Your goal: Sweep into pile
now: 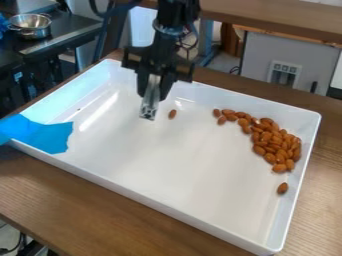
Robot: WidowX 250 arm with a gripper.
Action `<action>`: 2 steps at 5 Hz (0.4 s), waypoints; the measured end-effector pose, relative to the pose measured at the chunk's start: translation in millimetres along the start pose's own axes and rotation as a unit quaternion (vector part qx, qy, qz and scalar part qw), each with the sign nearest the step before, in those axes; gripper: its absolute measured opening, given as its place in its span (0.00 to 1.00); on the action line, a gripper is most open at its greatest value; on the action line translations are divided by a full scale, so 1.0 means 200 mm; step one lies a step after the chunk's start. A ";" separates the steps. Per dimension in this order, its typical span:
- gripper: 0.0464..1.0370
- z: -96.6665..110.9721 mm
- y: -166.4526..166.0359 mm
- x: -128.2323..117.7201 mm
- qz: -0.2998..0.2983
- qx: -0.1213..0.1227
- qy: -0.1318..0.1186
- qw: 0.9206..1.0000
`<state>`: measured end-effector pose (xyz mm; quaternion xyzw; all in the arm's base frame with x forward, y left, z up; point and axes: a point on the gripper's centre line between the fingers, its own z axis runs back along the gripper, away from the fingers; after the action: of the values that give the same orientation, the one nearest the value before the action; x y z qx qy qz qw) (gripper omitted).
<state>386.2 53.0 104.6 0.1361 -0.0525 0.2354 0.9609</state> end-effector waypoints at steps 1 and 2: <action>0.33 -0.03 0.00 0.02 -0.018 0.018 -0.019 0.999; 0.33 -0.10 0.00 0.03 -0.022 0.032 -0.027 0.999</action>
<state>392.0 61.1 87.0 0.1744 -0.0672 0.2117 0.9593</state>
